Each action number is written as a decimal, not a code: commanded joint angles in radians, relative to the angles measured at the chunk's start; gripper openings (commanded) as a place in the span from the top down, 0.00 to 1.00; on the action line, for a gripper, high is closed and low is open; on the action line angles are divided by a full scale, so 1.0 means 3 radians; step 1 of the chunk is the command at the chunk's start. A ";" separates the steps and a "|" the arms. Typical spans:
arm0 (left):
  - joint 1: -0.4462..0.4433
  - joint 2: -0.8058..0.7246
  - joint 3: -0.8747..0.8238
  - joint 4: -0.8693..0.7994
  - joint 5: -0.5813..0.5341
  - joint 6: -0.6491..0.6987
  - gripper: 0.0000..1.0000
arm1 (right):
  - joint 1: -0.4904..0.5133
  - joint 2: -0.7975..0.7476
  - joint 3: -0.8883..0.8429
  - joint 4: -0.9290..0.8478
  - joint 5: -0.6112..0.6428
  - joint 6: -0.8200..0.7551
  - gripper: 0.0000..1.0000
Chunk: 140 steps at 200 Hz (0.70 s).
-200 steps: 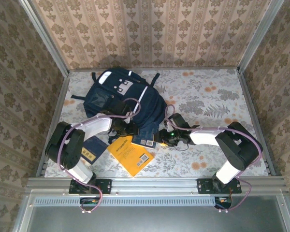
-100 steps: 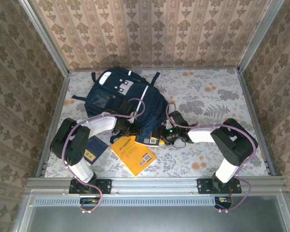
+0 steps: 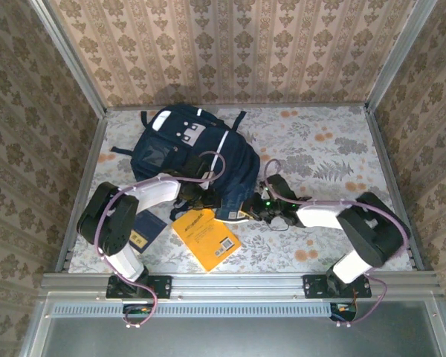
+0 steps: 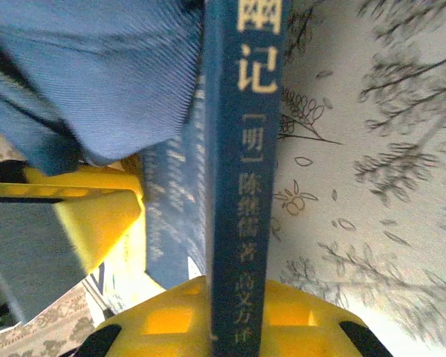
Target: Pack the student bag
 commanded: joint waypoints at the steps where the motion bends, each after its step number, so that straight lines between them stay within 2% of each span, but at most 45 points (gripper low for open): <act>1: 0.0088 -0.0187 -0.0043 -0.0082 0.0016 -0.0008 0.63 | -0.0073 -0.0565 0.0003 -0.0470 0.0572 -0.0228 1.00; 35: 0.0181 -0.0383 0.0061 -0.0166 0.0080 0.0001 0.60 | -0.0098 -0.1243 0.0095 -0.1277 0.1202 -0.0413 1.00; 74: 0.0208 -0.0774 0.0196 -0.0203 0.0095 -0.0049 0.58 | -0.0104 -0.1708 0.0353 -0.1814 0.1573 -0.0863 1.00; 106: 0.0219 -0.1127 0.0318 -0.0106 0.0370 -0.0010 0.53 | -0.0094 -0.1983 0.0552 -0.1741 0.1308 -0.1363 1.00; 140: 0.0236 -0.1459 0.0450 0.0112 0.0719 -0.0008 0.43 | -0.0094 -0.2080 0.0682 -0.1373 0.0533 -0.1700 1.00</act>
